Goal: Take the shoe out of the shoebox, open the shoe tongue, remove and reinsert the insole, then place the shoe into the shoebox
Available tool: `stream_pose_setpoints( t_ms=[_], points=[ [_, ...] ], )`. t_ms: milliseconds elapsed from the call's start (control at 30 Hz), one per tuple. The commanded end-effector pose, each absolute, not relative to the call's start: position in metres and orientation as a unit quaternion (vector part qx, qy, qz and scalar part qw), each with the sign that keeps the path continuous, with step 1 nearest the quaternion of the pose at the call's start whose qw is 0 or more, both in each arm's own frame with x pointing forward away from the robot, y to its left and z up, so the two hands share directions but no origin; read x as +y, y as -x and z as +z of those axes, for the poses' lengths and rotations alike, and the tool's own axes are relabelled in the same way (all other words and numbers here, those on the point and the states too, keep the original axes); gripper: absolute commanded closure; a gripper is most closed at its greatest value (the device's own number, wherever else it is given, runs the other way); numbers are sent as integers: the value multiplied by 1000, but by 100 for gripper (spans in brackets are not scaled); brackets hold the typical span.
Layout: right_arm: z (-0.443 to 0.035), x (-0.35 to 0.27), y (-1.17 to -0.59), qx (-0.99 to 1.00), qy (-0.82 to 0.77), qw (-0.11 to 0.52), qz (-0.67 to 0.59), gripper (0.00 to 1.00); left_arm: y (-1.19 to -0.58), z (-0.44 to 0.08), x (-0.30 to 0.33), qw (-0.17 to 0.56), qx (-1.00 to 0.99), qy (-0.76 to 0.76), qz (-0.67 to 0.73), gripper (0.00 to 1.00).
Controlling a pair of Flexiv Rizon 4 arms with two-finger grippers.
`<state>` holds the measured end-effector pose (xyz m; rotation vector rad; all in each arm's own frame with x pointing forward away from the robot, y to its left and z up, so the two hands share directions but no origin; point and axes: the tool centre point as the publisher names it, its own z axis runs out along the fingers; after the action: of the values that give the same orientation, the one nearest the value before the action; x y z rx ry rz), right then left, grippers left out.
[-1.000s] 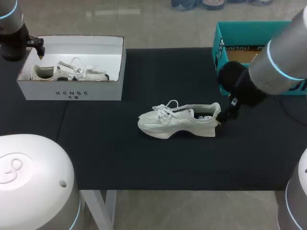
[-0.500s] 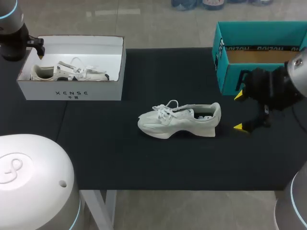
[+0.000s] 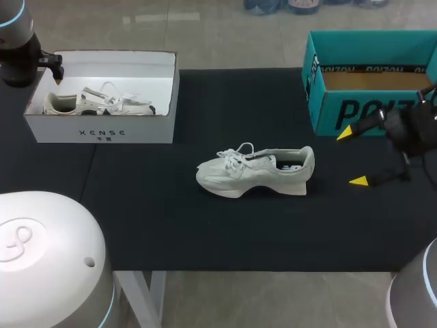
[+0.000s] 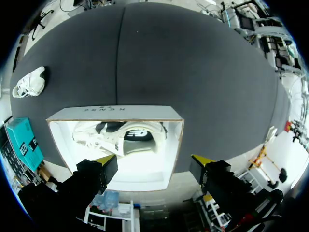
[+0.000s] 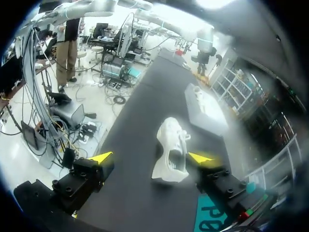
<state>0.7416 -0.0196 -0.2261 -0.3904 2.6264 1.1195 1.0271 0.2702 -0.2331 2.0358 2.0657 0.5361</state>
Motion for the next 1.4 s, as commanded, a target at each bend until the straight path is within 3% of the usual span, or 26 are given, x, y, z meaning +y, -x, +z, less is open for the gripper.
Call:
stream_pose_setpoints(
  t_ms=[33,500,1400],
  points=[
    [-234,-31,-768,809,154,65,563,0,-1027,-233,270,96,697,-687,181,0],
    [-268,-66,-784,813,21,69,577,0,-1027,-233,270,96,697,-687,181,0],
    [-341,-61,-826,835,-22,27,549,0,-1027,-233,270,96,697,-687,181,0]
  ],
)
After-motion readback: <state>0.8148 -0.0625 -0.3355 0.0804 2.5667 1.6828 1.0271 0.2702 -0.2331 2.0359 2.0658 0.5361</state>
